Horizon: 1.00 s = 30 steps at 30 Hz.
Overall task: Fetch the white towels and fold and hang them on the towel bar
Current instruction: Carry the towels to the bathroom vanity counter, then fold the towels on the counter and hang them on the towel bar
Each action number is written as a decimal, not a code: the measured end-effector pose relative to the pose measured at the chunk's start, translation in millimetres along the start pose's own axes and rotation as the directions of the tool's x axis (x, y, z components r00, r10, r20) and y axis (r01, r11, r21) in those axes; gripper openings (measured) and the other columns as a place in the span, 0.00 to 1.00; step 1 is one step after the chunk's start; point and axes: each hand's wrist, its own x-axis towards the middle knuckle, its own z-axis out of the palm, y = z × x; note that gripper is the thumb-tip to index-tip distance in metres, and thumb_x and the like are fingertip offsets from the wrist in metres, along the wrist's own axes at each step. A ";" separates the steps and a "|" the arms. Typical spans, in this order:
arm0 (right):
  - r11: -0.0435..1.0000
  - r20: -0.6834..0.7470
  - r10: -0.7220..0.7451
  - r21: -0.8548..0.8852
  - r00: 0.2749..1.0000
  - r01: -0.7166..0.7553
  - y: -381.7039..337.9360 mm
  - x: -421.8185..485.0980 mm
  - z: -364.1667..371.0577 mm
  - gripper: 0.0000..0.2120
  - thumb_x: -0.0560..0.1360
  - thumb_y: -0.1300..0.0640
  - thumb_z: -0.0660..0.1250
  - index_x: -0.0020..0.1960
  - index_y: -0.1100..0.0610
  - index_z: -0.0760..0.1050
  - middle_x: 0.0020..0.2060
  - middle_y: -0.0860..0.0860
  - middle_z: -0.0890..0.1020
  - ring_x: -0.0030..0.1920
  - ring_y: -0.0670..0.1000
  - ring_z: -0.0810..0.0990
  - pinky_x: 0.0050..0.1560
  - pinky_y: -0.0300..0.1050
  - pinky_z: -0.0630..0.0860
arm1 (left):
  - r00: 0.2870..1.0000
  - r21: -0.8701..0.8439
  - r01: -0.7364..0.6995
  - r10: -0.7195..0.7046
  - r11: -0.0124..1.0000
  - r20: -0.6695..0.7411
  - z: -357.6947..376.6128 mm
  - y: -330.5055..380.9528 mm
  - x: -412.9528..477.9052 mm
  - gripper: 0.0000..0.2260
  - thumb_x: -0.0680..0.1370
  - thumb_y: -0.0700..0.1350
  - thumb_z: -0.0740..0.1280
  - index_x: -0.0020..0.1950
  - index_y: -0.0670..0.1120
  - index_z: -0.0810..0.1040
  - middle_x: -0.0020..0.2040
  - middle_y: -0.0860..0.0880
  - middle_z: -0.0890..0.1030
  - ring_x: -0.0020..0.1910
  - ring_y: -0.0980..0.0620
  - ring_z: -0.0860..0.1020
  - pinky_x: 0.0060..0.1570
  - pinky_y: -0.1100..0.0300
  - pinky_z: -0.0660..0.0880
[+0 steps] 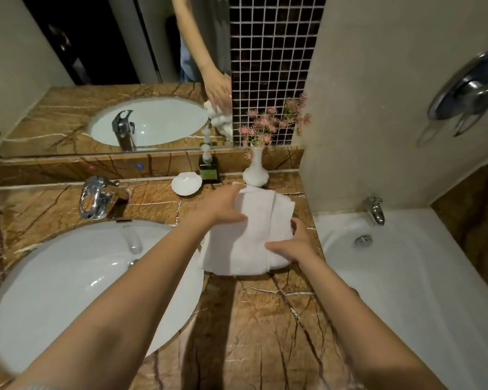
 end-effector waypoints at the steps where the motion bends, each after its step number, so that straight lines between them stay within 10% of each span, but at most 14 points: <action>1: 0.999 -0.020 -0.016 -0.039 1.000 0.015 -1.1 -3.2 -0.3 0.54 0.53 0.48 0.81 0.73 0.50 0.59 0.70 0.52 0.69 0.68 0.57 0.69 0.65 0.58 0.70 | 0.998 0.019 0.001 -0.002 1.000 0.060 -0.9 2.9 3.0 0.37 0.68 0.55 0.73 0.74 0.51 0.62 0.70 0.48 0.70 0.66 0.47 0.70 0.63 0.52 0.70; 10: 0.948 -0.059 -0.261 -0.204 0.963 0.244 -28.4 -33.9 1.6 0.49 0.60 0.47 0.80 0.75 0.50 0.59 0.71 0.53 0.64 0.70 0.56 0.65 0.65 0.54 0.69 | 0.993 0.140 -0.118 0.113 0.983 0.043 -11.2 21.3 -18.1 0.20 0.70 0.54 0.72 0.59 0.51 0.76 0.57 0.50 0.78 0.55 0.48 0.76 0.49 0.54 0.75; 17: 0.902 0.170 -0.431 0.114 0.886 0.417 -44.8 -70.1 -7.0 0.33 0.61 0.58 0.82 0.60 0.51 0.70 0.55 0.47 0.77 0.56 0.46 0.73 0.53 0.40 0.70 | 0.937 -0.109 -0.332 0.315 0.937 -0.153 -38.8 20.0 -83.1 0.12 0.71 0.47 0.71 0.52 0.53 0.74 0.48 0.53 0.79 0.48 0.50 0.77 0.44 0.52 0.75; 23: 0.850 0.420 -0.491 0.042 0.763 0.524 -65.4 -88.6 -10.3 0.31 0.63 0.56 0.81 0.63 0.52 0.73 0.55 0.44 0.78 0.52 0.40 0.76 0.45 0.26 0.72 | 0.928 -0.497 -0.277 0.095 0.823 -0.360 -79.2 11.5 -138.2 0.12 0.69 0.43 0.74 0.49 0.51 0.76 0.45 0.56 0.76 0.43 0.62 0.74 0.41 0.69 0.69; 30: 0.861 0.509 -0.434 -0.008 0.743 0.508 -100.5 -127.1 2.4 0.24 0.64 0.54 0.80 0.58 0.53 0.77 0.54 0.48 0.80 0.54 0.48 0.78 0.52 0.41 0.78 | 0.900 -0.769 -0.145 -0.240 0.623 -0.365 -87.2 -26.8 -200.5 0.15 0.62 0.52 0.73 0.47 0.54 0.78 0.46 0.51 0.81 0.48 0.50 0.79 0.48 0.53 0.75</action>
